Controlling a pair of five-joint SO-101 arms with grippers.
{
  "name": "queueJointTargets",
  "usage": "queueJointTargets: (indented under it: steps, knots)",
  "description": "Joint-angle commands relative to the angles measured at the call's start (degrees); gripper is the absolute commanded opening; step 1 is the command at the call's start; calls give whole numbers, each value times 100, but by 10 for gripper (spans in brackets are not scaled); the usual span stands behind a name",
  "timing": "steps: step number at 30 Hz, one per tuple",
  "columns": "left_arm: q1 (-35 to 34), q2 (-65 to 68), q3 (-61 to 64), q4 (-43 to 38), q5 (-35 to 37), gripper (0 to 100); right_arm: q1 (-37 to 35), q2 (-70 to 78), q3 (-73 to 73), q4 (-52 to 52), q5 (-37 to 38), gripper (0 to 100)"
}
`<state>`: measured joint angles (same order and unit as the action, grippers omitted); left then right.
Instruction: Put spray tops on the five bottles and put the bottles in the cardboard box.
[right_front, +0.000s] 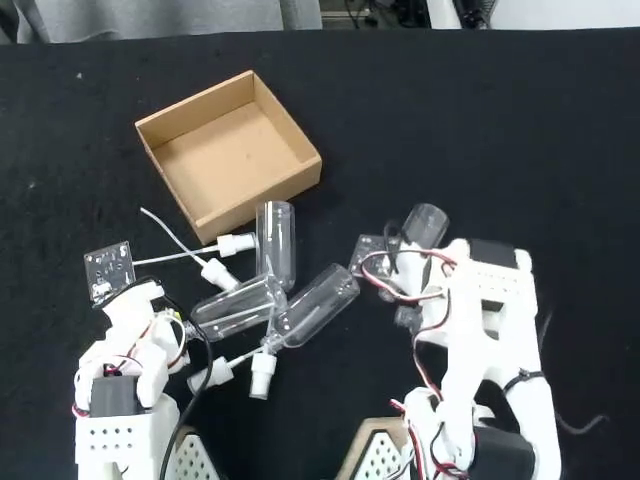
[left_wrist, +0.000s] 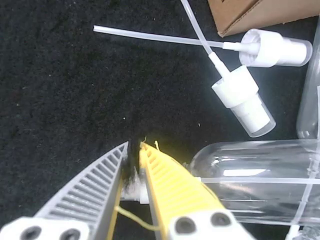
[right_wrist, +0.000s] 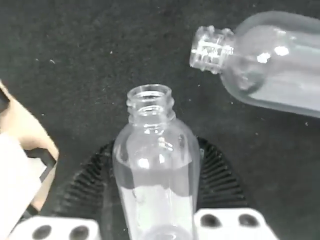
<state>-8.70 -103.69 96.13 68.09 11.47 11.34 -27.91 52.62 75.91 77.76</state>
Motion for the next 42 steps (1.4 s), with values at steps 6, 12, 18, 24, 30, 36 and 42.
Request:
queueJointTargets:
  steps: [6,12,18,24,30,36,42]
  knots:
    - [22,-88,127,18,-53,30,-308,-48,-804,774,-809,89]
    - [22,-88,127,18,-53,30,-695,-48,-1279,1222,-1512,89]
    - [22,-88,127,18,-53,30,-1037,-48,-1481,1389,-2154,89]
    - [22,-88,127,18,-53,30,-1477,-488,-1464,1398,-2725,89]
    - [22,-88,127,18,-53,30,-1978,-1305,-1464,1354,-3525,89]
    - [22,-88,127,18,-53,30,-2497,-1675,-1455,1196,-4229,89]
    - [22,-88,127,18,-53,30,-2567,-1719,-1473,633,-4967,89]
